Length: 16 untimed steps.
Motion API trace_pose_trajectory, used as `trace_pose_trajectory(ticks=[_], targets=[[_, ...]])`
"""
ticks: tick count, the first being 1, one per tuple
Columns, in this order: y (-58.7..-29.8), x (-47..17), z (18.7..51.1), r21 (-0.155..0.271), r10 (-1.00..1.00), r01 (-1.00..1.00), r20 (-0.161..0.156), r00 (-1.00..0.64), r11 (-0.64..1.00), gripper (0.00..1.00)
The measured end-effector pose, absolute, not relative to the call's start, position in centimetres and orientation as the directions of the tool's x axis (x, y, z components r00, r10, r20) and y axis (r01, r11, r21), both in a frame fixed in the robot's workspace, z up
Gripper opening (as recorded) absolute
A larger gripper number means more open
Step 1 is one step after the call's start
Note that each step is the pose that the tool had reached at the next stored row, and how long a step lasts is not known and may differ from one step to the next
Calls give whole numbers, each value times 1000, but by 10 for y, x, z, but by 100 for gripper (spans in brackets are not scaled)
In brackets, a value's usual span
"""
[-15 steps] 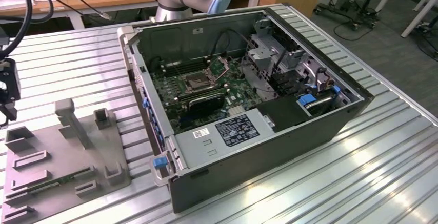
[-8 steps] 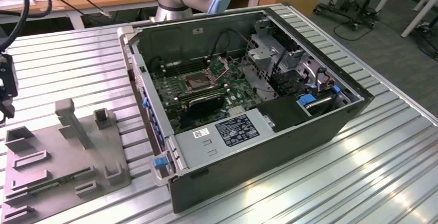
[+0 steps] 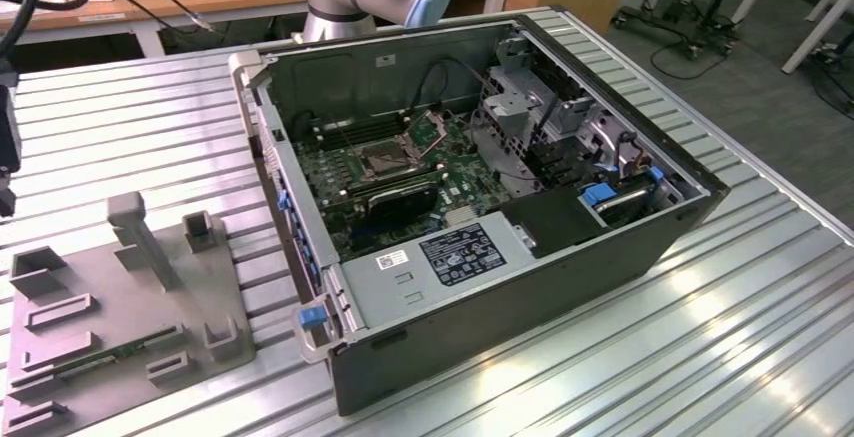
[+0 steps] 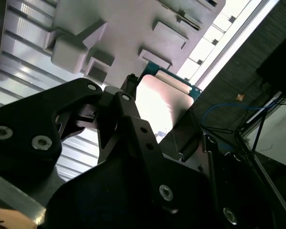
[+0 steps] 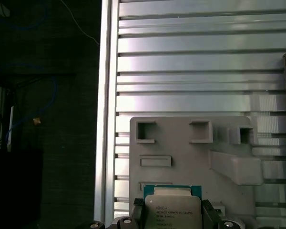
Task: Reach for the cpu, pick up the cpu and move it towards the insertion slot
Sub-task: 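Pick up the cpu and move it towards the insertion slot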
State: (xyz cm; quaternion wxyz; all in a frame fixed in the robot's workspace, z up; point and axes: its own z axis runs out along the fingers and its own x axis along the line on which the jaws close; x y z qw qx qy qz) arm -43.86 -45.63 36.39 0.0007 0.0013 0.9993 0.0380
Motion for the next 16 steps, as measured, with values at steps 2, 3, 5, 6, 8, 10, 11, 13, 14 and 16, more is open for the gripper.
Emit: trace_pose_trajectory(ticks=[2,3,5,6,8,10,11,13,14,16], targets=[[-456,-439,367,76,3,3,-1,-1000,997,55],[-456,-439,369,76,3,3,-1,-1000,997,55],[-456,-439,372,76,3,3,-1,-1000,997,55],[-456,-439,373,76,3,3,-1,-1000,997,55],[-456,-438,374,76,3,3,-1,-1000,997,55],[-456,-437,374,76,2,2,-1,-1000,997,55],[-456,-435,374,76,3,3,0,-1000,997,55],[-456,-433,374,76,3,3,0,-1000,997,55],[-456,-432,374,76,3,3,1,-1000,997,55],[-456,-431,374,76,3,3,1,-1000,997,55]])
